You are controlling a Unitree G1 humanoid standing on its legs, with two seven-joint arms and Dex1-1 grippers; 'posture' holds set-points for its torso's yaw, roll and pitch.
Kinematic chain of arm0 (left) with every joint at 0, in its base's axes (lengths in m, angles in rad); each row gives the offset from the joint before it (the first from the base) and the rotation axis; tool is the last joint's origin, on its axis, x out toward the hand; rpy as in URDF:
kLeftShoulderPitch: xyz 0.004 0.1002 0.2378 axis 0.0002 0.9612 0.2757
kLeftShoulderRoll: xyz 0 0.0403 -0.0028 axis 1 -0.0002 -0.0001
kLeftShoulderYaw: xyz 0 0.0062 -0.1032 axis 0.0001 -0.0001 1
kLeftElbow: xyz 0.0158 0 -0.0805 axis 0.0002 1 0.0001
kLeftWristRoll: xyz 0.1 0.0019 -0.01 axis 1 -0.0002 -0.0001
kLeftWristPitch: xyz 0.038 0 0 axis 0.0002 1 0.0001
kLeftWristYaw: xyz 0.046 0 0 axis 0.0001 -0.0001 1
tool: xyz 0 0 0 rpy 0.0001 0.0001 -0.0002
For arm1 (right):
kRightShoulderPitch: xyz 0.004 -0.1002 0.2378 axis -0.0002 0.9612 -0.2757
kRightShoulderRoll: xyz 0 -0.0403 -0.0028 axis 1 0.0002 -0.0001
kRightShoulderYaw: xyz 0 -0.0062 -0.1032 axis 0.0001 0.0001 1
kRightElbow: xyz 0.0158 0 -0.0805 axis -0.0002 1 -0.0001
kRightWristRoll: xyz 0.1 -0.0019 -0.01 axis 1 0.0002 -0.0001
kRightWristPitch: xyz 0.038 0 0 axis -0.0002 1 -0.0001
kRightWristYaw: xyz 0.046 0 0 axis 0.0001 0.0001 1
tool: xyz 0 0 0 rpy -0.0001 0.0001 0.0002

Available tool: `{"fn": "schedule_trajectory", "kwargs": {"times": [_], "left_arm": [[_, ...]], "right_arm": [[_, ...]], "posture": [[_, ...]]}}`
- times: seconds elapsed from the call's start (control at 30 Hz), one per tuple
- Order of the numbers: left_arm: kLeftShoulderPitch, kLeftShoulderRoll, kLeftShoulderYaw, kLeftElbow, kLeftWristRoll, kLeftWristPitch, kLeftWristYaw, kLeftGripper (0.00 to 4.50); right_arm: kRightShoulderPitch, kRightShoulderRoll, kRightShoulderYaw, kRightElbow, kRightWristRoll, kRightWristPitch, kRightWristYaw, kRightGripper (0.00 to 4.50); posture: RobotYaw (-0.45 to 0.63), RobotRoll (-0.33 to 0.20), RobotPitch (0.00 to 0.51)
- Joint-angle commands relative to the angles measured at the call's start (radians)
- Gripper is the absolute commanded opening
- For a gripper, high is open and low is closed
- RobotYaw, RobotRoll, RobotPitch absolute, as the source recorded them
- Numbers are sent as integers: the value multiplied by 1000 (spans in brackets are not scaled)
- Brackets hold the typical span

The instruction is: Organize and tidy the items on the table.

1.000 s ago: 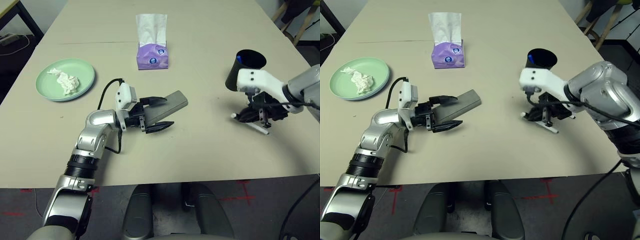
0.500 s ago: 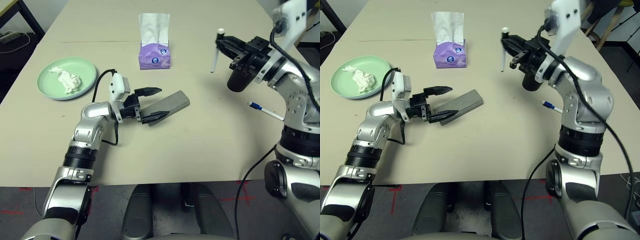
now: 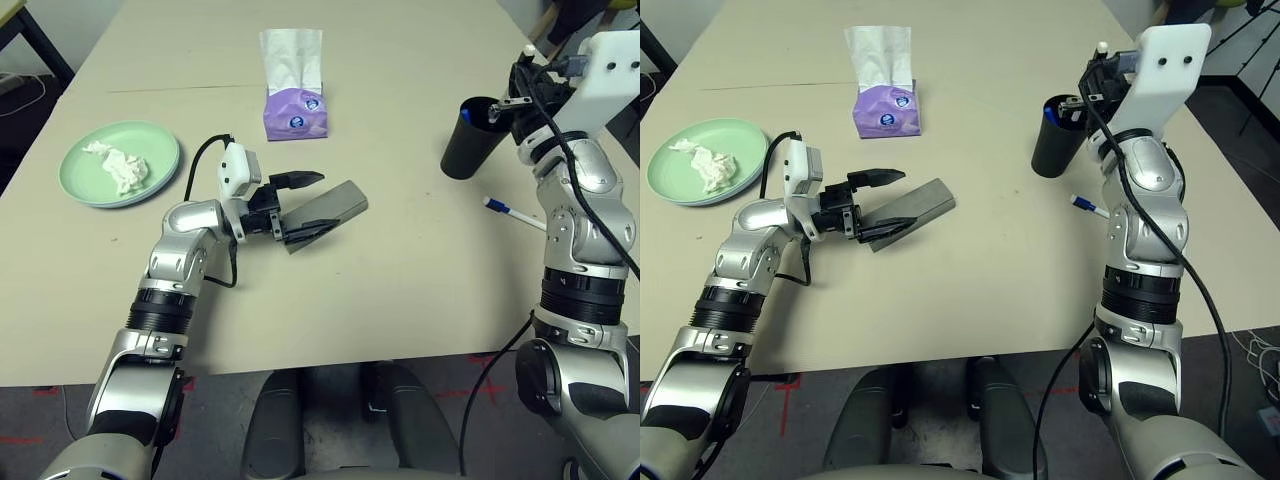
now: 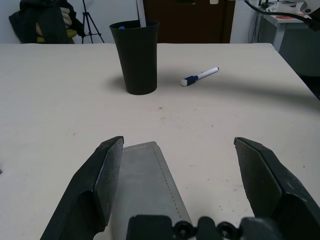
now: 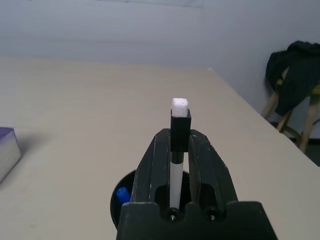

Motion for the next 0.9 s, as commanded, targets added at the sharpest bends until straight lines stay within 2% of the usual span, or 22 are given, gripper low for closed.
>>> {"fn": "schedule_trajectory", "kwargs": {"times": [0.03, 0.2, 0.27, 0.37, 0.43, 0.57, 0.67, 0.77, 0.9], "left_arm": [[17, 3, -11, -10, 8, 2, -3, 4500], [26, 2, -11, -19, 6, 5, 0, 4500], [29, 0, -11, -21, 6, 4, 2, 4500], [37, -5, -13, -30, 5, 4, 7, 4500], [44, -8, -15, -36, 6, 2, 10, 4500], [59, -10, -14, -56, 3, 6, 20, 4500], [74, -6, -10, -75, 2, 10, 28, 4500], [89, -1, -7, -93, -2, 12, 33, 4500], [109, 2, -6, -116, -4, 20, 45, 4500]], "right_arm": [[-18, 7, -15, 15, 47, 89, -28, 681], [-14, -46, 1, 17, 70, 47, 16, 2484], [-9, -79, 25, 15, 98, -28, 105, 3165], [22, -165, 109, 4, 156, -155, 365, 4357], [32, -219, 153, 12, 197, -117, 483, 4438], [50, -351, 259, 16, 272, 125, 663, 4438], [38, -480, 381, 54, 235, 256, 759, 4438], [5, -635, 547, 100, 170, 359, 883, 4438], [-106, -653, 614, 228, 107, 339, 923, 4438]], "posture": [[34, 0, 177], [36, 0, 178], [37, 0, 178], [40, 0, 179], [47, 0, 179], [65, 0, 179], [75, 0, 183], [80, 0, 196], [91, 0, 205]]}}
